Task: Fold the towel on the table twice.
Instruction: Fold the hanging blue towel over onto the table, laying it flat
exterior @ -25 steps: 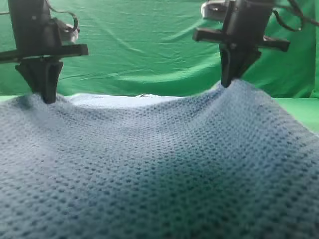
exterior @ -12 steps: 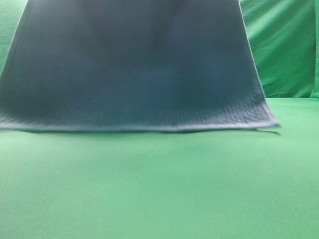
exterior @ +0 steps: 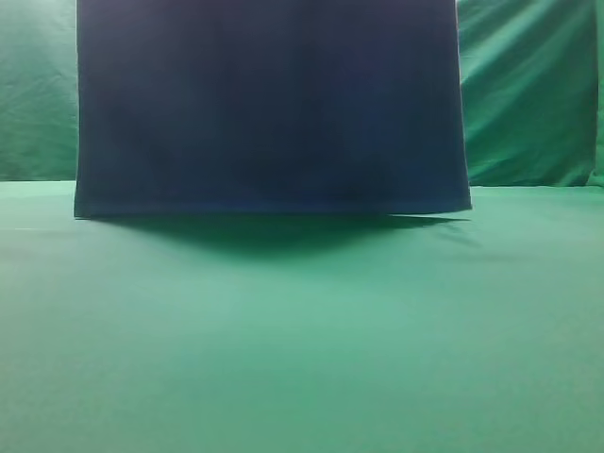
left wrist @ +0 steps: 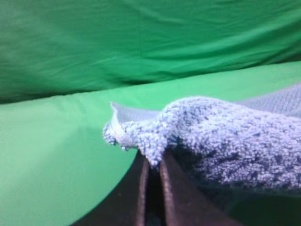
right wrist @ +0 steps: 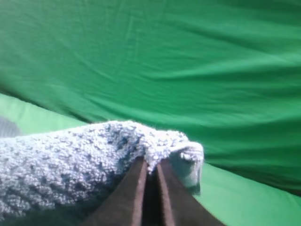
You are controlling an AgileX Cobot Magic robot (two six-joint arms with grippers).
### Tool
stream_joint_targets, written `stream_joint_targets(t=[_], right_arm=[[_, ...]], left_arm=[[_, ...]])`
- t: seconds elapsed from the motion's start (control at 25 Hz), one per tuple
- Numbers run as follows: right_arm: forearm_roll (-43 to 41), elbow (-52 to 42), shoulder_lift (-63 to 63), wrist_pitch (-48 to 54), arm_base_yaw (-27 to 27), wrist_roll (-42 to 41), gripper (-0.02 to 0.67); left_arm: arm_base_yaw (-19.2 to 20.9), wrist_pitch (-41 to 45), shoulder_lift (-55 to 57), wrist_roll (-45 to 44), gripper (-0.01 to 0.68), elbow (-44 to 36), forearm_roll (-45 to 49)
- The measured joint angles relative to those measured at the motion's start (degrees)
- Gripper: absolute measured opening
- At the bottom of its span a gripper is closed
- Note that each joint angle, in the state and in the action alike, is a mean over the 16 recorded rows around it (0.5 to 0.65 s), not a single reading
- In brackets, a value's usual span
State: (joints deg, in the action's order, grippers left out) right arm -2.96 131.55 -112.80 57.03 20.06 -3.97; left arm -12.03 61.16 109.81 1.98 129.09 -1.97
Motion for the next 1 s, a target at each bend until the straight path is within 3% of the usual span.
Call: stream_joint_targets(t=[0.24,0.48,1.0], right_arm=[[-0.59,-3.62,0.03,5.00,0.01,0.94,0.000],[-1.30,-13.11,4.31,6.97,0.53,2.59,0.000],[-1.11,-52.04,28.32,-4.63,5.56,6.25,0.000]], left_arm=[[0.00,-0.86,-2.42,0.44,0.000,-8.80,-0.64],[0.00,-5.04,-9.74,0.57,0.000,-23.25,-2.58],[-0.06,-14.39,-36.85,0.12,0.000,-62.05,-8.91]])
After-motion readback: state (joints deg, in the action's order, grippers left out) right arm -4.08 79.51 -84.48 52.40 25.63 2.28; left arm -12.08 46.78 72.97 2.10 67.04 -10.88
